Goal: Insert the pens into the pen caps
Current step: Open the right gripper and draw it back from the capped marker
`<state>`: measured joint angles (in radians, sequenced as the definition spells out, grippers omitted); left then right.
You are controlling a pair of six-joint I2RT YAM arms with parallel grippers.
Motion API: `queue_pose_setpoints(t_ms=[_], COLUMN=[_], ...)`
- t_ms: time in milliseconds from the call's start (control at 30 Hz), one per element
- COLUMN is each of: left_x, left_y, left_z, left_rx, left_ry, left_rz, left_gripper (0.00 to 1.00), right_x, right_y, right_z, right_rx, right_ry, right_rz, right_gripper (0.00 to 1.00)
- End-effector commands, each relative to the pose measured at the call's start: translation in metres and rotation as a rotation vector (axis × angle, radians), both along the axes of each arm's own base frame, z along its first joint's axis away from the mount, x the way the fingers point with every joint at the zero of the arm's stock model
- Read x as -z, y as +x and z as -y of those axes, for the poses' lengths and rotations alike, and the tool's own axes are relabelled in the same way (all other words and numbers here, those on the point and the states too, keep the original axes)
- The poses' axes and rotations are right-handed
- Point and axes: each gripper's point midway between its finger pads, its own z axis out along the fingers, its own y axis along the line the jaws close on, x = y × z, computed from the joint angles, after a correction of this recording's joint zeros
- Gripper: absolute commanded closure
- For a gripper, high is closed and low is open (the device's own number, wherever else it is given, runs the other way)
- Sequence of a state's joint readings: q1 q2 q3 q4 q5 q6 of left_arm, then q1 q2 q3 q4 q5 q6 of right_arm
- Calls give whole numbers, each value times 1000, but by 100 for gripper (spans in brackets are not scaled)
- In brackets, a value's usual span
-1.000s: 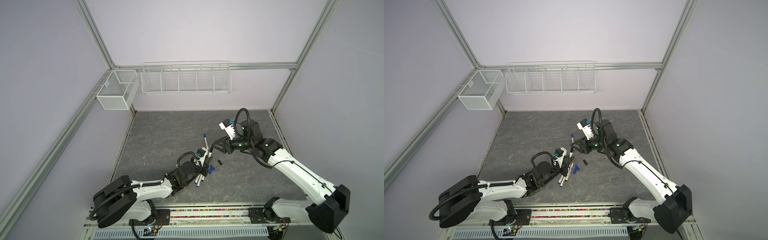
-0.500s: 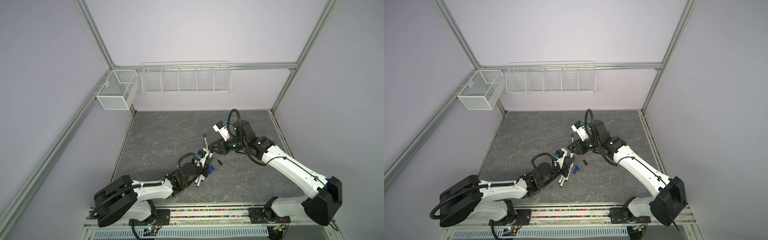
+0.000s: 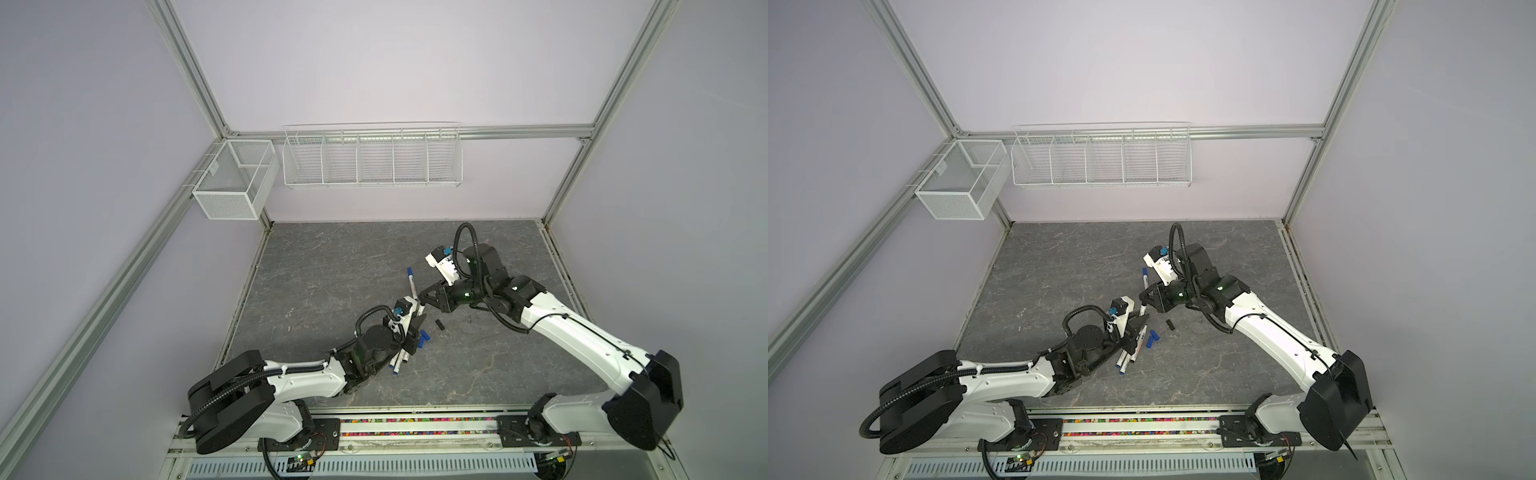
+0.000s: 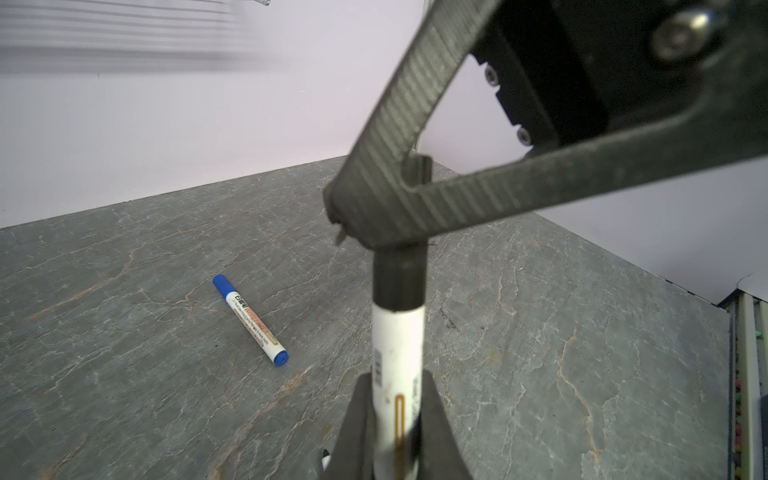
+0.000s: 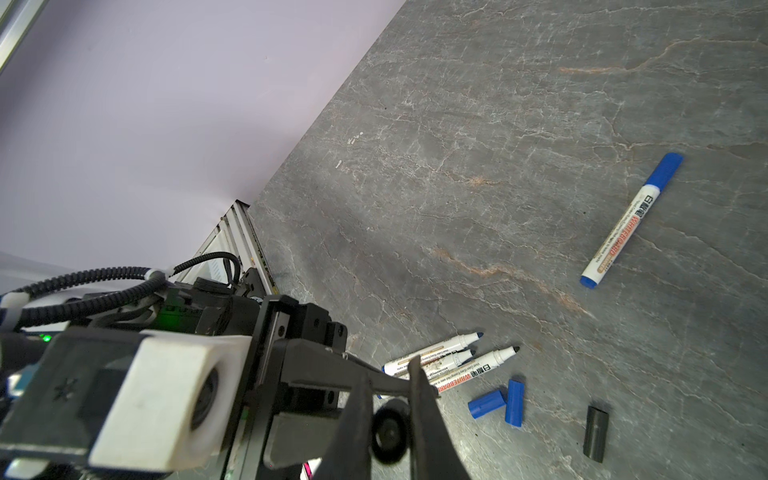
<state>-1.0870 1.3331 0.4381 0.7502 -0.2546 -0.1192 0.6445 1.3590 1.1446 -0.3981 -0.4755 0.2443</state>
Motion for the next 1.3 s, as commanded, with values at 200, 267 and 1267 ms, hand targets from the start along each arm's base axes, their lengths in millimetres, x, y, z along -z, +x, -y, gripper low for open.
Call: queue_pose_setpoints(t_ms=[200, 267, 1267], left_x=[-111, -132, -160], left_y=[24, 32, 79], left_z=[-19, -30, -45], left_rx=[8, 8, -123], left_ry=[-406, -470, -413], left_rz=[96, 126, 201], left_gripper=[100, 100, 100], right_x=[47, 60, 137], right_y=[-43, -51, -74], right_z=[-19, -20, -3], right_rx=[-232, -257, -241], right_ry=[45, 27, -367], right_rz=[-312, -384, -450], right_gripper=[93, 93, 93])
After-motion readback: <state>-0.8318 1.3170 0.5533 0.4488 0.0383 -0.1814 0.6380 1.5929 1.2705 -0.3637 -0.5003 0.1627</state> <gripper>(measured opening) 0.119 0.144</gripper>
